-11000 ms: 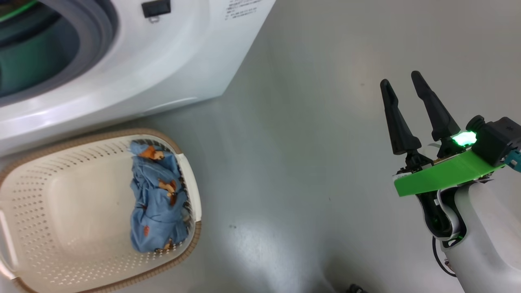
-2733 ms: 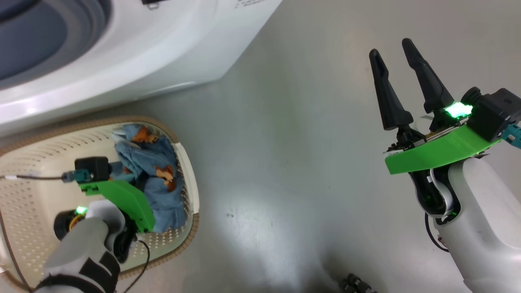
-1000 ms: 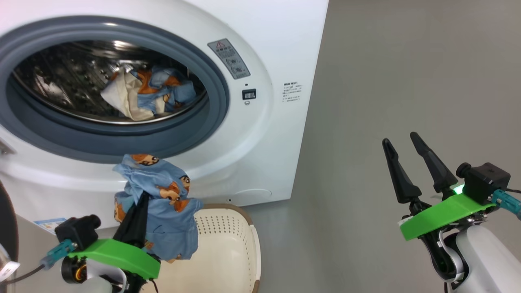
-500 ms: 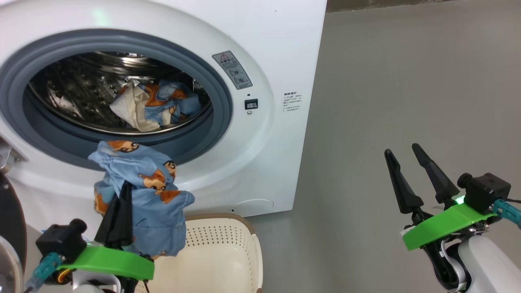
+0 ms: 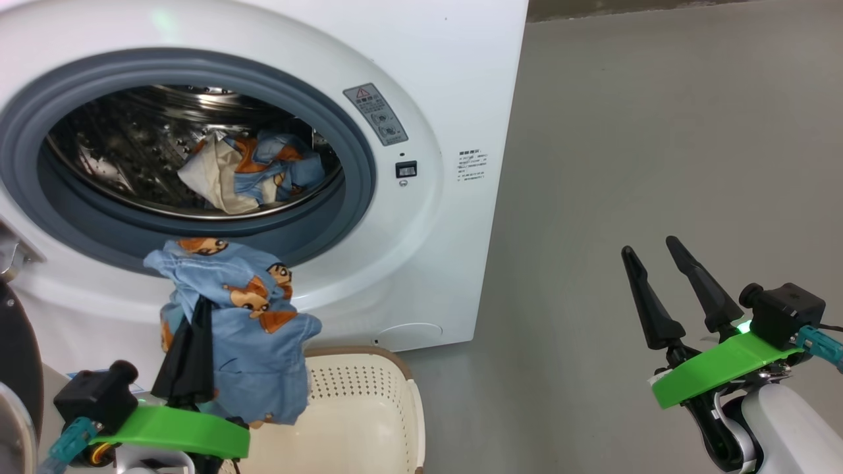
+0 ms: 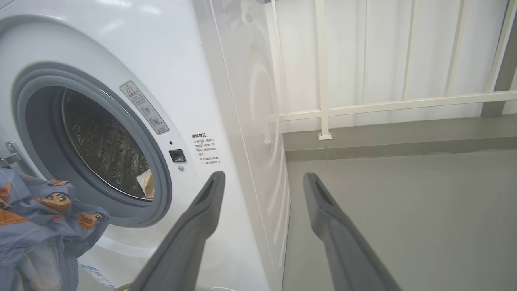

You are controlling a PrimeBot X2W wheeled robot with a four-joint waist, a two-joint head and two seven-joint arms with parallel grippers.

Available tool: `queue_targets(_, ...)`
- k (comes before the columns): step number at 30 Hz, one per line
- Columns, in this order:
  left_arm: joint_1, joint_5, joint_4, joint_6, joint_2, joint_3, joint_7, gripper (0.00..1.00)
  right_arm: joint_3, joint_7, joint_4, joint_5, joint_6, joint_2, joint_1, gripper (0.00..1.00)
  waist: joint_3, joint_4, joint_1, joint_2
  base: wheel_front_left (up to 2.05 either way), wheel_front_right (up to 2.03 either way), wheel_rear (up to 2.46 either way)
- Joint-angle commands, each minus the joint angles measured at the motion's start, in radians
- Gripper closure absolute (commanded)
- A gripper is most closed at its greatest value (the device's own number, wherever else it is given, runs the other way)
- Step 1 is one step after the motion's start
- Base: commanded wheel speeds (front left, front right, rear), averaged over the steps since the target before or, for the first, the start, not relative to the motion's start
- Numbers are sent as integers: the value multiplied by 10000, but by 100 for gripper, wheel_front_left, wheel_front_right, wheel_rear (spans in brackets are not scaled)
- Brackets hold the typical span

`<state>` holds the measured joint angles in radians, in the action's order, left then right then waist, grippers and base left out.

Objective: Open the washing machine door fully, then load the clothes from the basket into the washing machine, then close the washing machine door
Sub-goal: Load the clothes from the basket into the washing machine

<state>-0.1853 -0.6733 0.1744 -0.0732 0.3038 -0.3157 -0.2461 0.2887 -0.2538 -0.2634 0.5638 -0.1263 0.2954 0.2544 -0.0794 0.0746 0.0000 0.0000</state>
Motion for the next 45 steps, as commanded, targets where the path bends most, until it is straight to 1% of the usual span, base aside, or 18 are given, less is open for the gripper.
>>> queue_targets(1, -440, 53, -172, -73, 313, 448, -13, 100, 184, -80, 227, 112, -44, 175, -20, 0, 2, 18, 0, 0, 0, 0, 0)
queue_targets(10, -907, -79, 170, -71, 429, 614, 45, 100, 322, -80, 225, 144, -44, 248, 41, 0, -104, 178, 0, 0, 0, 0, 0)
queue_targets(17, -1516, -127, 430, -60, 543, 758, 82, 100, 397, -80, 294, 155, -44, 270, 185, 0, -444, 390, 0, 0, 0, 0, 0)
queue_targets(20, -1949, -177, 751, 32, 600, 795, 157, 100, 373, -80, 323, 146, -44, 273, 240, 0, -702, 497, 0, 0, 0, 0, 0)
queue_targets(25, -2902, -215, 1674, 213, 674, 877, 174, 100, 302, -80, 411, 126, -44, 278, 447, 0, -1277, 752, 0, 0, 0, 0, 0)
queue_targets(32, -4688, -348, 3123, 515, 798, 1189, 101, 100, 141, -80, 596, 64, -44, 327, 857, 0, -2231, 1166, 0, 0, 0, 0, 0)
queue_targets(39, -6635, -355, 4926, 765, 946, 1291, 99, 100, 65, -80, 792, -34, -44, 347, 1149, 0, -3275, 1483, 0, 0, 0, 0, 0)
queue_targets(45, -8206, -269, 6335, 1062, 1068, 1330, 7, 100, -74, -80, 953, -110, -44, 407, 1381, 0, -4251, 1745, 0, 0, 0, 0, 0)
